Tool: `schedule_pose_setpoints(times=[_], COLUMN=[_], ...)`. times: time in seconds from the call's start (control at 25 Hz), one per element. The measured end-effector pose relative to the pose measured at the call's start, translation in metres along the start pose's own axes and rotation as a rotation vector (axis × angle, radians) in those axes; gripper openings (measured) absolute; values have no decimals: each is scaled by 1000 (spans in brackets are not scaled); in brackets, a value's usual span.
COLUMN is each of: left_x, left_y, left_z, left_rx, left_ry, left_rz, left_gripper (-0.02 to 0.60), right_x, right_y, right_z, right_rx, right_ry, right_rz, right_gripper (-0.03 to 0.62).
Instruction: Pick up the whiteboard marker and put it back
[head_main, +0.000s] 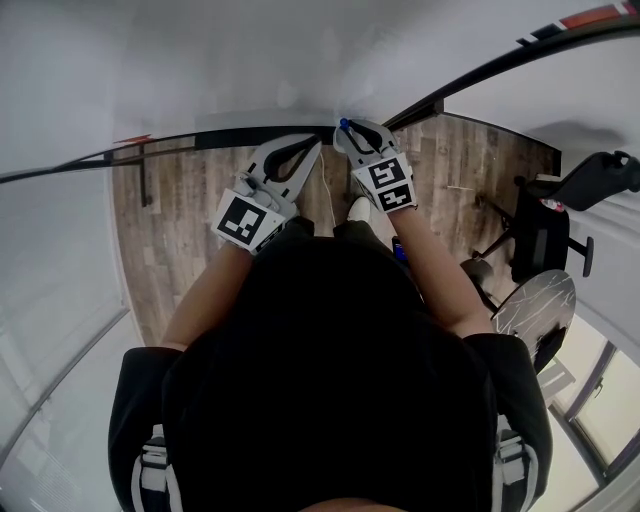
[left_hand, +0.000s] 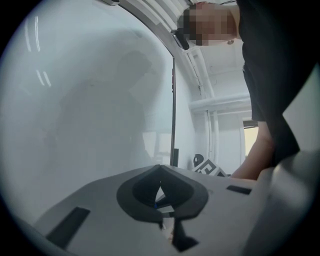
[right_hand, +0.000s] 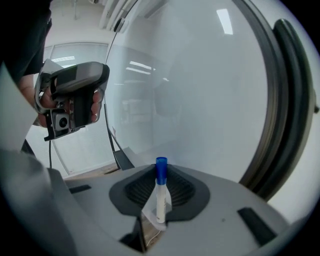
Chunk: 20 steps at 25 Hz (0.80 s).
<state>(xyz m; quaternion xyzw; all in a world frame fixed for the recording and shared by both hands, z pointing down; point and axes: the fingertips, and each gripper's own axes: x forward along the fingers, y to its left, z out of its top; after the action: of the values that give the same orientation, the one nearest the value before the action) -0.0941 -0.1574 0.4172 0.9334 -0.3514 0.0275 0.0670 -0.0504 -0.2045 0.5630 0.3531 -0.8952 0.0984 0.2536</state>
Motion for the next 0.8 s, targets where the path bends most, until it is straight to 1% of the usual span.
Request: schedule_pose_setpoints(times=[0.08, 0.2, 0.28, 0.56, 0.72, 0.8], left_x=[1, 3, 3, 5, 6, 6], left_y=[-3, -4, -4, -10, -10, -11], left_z=[-1, 3, 6, 10, 11, 13], left_rx=[3, 11, 14, 35, 44, 41], left_ry=[-10, -5, -1, -23, 2, -4], left_rz=[-13, -12, -7, -28, -27, -27], left_gripper=[3, 3, 3, 3, 3, 3], right_x=[-6, -14, -18, -37, -51, -58], right_y=[-2, -5, -4, -1, 1, 1], right_z=[3, 7, 11, 24, 38, 46], right_rx=[-9, -13, -12, -12, -13, -16], right_ry=[-27, -58, -74, -129, -161, -179], right_rz=[-7, -16, -10, 15, 26, 26], right_gripper=[64, 64, 64, 64, 64, 64])
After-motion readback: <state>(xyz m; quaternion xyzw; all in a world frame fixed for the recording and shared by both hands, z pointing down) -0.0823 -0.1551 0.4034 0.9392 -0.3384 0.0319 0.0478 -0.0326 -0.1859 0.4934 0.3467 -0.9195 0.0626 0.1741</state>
